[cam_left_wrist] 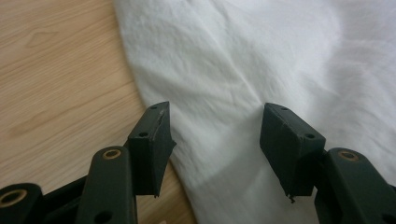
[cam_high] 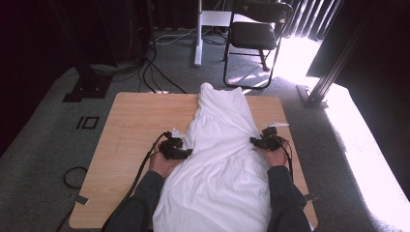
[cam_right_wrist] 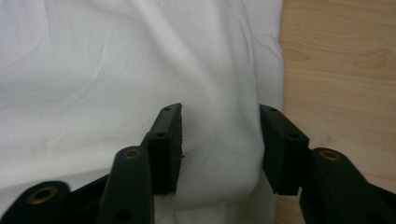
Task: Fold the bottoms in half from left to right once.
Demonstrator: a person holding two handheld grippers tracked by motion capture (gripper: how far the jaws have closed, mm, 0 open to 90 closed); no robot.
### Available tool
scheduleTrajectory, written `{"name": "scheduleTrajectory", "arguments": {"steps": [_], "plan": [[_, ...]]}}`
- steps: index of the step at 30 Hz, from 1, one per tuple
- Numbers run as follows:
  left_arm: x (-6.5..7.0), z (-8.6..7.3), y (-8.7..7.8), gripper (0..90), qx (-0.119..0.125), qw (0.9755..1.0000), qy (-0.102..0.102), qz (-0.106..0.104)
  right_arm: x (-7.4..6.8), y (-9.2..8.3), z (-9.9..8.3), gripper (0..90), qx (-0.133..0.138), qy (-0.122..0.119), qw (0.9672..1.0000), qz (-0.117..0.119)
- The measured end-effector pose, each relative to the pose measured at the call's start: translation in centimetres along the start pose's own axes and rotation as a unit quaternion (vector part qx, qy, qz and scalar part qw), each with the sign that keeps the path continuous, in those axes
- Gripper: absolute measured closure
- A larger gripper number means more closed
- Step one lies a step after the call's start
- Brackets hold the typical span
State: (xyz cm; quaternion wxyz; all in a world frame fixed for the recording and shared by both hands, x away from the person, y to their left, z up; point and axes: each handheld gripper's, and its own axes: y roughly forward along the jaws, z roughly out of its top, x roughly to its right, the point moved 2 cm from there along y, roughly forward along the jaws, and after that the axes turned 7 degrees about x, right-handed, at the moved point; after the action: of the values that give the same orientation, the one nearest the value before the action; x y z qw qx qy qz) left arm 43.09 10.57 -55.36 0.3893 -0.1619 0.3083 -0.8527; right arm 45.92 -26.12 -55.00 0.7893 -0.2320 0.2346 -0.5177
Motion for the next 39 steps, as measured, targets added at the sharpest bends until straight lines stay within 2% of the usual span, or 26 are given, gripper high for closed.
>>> {"name": "scheduleTrajectory", "arguments": {"steps": [3, 8, 9, 10, 11, 13, 16, 18, 20, 21, 22, 24, 25, 26, 27, 28, 29, 30, 31, 33, 34, 35, 36, 37, 39], "plan": [[0.0, 0.0, 0.6, 45.2, -0.006, 1.0000, -0.003, 0.004, -0.3, -1.2, -0.5, 47.0, 0.013, 0.021, 0.9997, -0.006], [0.1, 0.3, 0.7, 46.7, -0.017, 0.9997, 0.007, 0.013, -1.1, -3.1, -1.3, 46.1, 0.024, 0.009, 0.9997, -0.005], [0.3, 0.4, 0.8, 48.4, -0.020, 0.9995, 0.014, 0.020, -1.2, -3.4, -1.5, 47.1, 0.028, 0.013, 0.9995, 0.005], [0.5, 0.5, 0.9, 50.7, -0.022, 0.9995, 0.015, 0.019, -1.4, -3.5, -1.7, 47.3, 0.024, 0.014, 0.9993, 0.026], [0.7, 0.6, 1.0, 54.3, -0.021, 0.9995, 0.014, 0.019, -1.7, -3.4, -2.0, 47.6, 0.015, 0.005, 0.9994, 0.032], [1.0, 0.7, 1.1, 61.7, -0.020, 0.9996, 0.015, 0.014, -2.2, -2.9, -2.3, 52.5, -0.010, -0.016, 0.9993, 0.032], [1.4, 0.8, 1.2, 73.1, -0.020, 0.9996, 0.018, 0.008, -2.6, -2.5, -2.6, 74.1, -0.030, -0.041, 0.9981, 0.036], [1.3, 0.8, 1.2, 74.8, -0.020, 0.9996, 0.018, 0.005, -2.7, -2.9, -2.5, 84.5, -0.036, -0.064, 0.9973, 0.000], [1.2, 0.8, 1.1, 77.9, -0.020, 0.9996, 0.017, 0.005, -2.2, -3.5, -2.4, 89.0, -0.031, -0.071, 0.9962, -0.041], [1.2, 0.8, 1.1, 79.5, -0.020, 0.9996, 0.020, 0.008, -1.9, -3.8, -2.3, 90.0, -0.031, -0.075, 0.9946, -0.066], [1.2, 0.7, 1.1, 80.3, -0.020, 0.9995, 0.023, 0.009, -1.4, -4.1, -2.3, 90.0, -0.030, -0.076, 0.9924, -0.092], [1.2, 0.7, 1.0, 80.3, -0.020, 0.9996, 0.019, 0.009, -0.4, -4.3, -2.5, 89.1, -0.038, -0.059, 0.9910, -0.114], [1.2, 0.7, 1.0, 80.4, -0.020, 0.9996, 0.019, 0.009, 0.0, -4.4, -2.6, 82.4, -0.036, -0.046, 0.9921, -0.111], [1.2, 0.7, 1.0, 80.4, -0.020, 0.9996, 0.019, 0.009, 0.1, -4.7, -2.6, 71.0, -0.016, -0.026, 0.9956, -0.089], [1.2, 0.7, 1.0, 80.4, -0.020, 0.9996, 0.019, 0.009, 0.0, -4.9, -2.4, 64.3, 0.012, -0.004, 0.9988, -0.047], [1.1, 0.7, 1.0, 80.3, -0.020, 0.9996, 0.018, 0.009, -0.3, -5.1, -2.3, 59.9, 0.034, 0.015, 0.9993, 0.006], [1.1, 0.7, 1.0, 80.3, -0.021, 0.9996, 0.019, 0.008, -0.7, -4.9, -2.2, 53.8, 0.032, 0.019, 0.9988, 0.032], [1.1, 0.7, 1.0, 80.3, -0.021, 0.9996, 0.019, 0.008, -1.1, -4.7, -2.3, 51.8, 0.022, 0.007, 0.9991, 0.036], [1.1, 0.7, 1.0, 80.3, -0.020, 0.9996, 0.019, 0.008, -1.8, -4.2, -2.5, 51.8, 0.006, -0.024, 0.9994, 0.025], [1.1, 0.7, 1.1, 80.4, -0.020, 0.9996, 0.019, 0.009, -2.4, -3.3, -3.0, 54.8, -0.029, -0.047, 0.9983, 0.018], [1.1, 0.7, 1.1, 80.4, -0.020, 0.9996, 0.019, 0.009, -2.7, -2.9, -3.4, 66.6, -0.045, -0.057, 0.9971, 0.024], [1.1, 0.7, 1.1, 80.4, -0.019, 0.9996, 0.019, 0.009, -2.9, -2.8, -3.6, 76.4, -0.051, -0.067, 0.9964, 0.013], [1.1, 0.7, 1.0, 80.4, -0.020, 0.9996, 0.019, 0.008, -3.0, -2.9, -3.7, 84.5, -0.056, -0.073, 0.9957, -0.008], [1.1, 0.7, 1.0, 80.4, -0.019, 0.9996, 0.018, 0.007, -2.9, -3.2, -3.7, 87.2, -0.057, -0.069, 0.9958, -0.020], [1.1, 0.7, 1.1, 80.3, -0.016, 0.9997, 0.015, 0.007, -2.5, -4.5, -3.7, 88.0, -0.052, -0.052, 0.9955, -0.060]]}}
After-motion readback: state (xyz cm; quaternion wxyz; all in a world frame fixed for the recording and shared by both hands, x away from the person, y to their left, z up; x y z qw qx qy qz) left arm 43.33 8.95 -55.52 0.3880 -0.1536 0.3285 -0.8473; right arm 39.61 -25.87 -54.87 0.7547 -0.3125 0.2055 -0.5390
